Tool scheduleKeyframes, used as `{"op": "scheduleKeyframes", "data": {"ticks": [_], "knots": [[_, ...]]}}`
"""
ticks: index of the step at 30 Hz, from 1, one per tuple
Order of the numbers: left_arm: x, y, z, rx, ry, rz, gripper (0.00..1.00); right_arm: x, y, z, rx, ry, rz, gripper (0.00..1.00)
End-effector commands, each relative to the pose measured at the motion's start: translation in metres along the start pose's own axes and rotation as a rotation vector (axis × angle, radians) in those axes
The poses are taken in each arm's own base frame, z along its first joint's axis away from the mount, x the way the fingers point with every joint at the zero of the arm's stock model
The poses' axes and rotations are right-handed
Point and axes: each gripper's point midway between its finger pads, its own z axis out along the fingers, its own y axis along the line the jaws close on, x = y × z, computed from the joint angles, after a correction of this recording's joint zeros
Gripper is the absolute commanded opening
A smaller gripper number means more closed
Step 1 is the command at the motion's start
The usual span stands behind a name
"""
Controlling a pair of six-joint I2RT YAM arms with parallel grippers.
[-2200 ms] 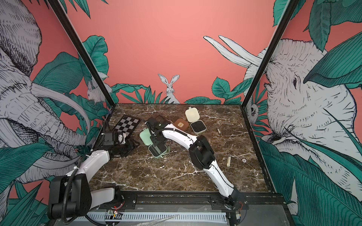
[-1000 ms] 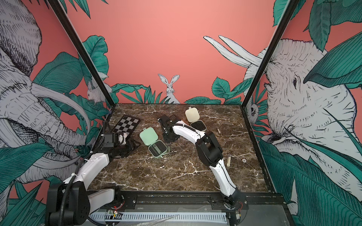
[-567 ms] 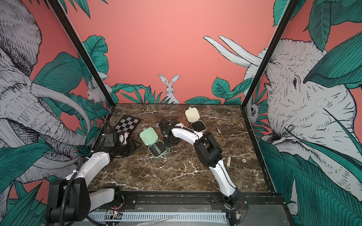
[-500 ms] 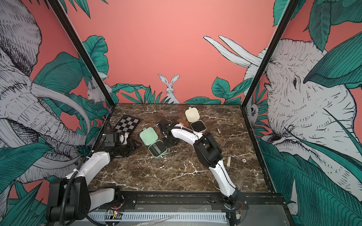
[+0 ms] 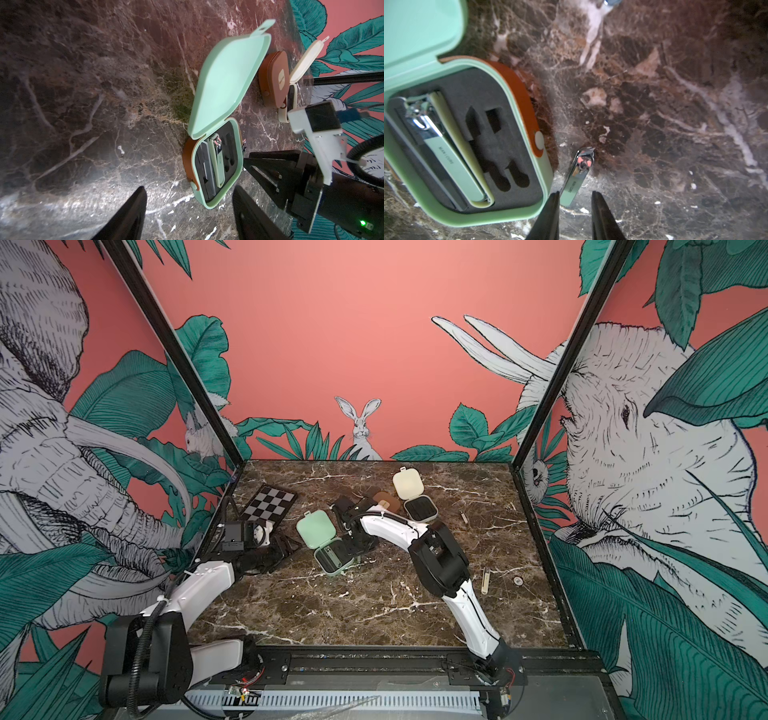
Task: Organize nail clipper sets
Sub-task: Pick up the nail clipper from the center of the board.
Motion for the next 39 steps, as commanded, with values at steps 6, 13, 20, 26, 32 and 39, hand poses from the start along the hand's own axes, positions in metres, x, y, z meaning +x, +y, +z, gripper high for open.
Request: {"op": "scheduleKeyframes", "data": {"ticks": [6, 13, 20, 26, 32, 39], "knots": [[0.000, -0.005, -0.004, 0.013, -0.010, 0.024, 0.68, -0.001, -0.007, 0.016, 0.013, 0.022, 0.018, 0.29], [-0.001, -0.006, -0.004, 0.018, -0.013, 0.021, 0.68, -0.002, -0.013, 0.020, 0.030, 0.025, 0.023, 0.31], [0.002, -0.003, -0.002, 0.016, -0.003, 0.016, 0.68, -0.011, -0.012, 0.006, -0.014, -0.015, 0.037, 0.25], [0.003, -0.004, -0.002, 0.023, -0.003, 0.010, 0.68, -0.013, -0.014, 0.008, -0.143, -0.003, 0.120, 0.20], [0.004, -0.005, -0.004, 0.022, -0.003, 0.010, 0.68, -0.015, -0.025, 0.004, -0.192, -0.041, 0.180, 0.23], [0.004, -0.004, -0.004, 0.022, -0.002, 0.000, 0.68, -0.016, -0.026, 0.006, -0.302, -0.054, 0.226, 0.11]]}}
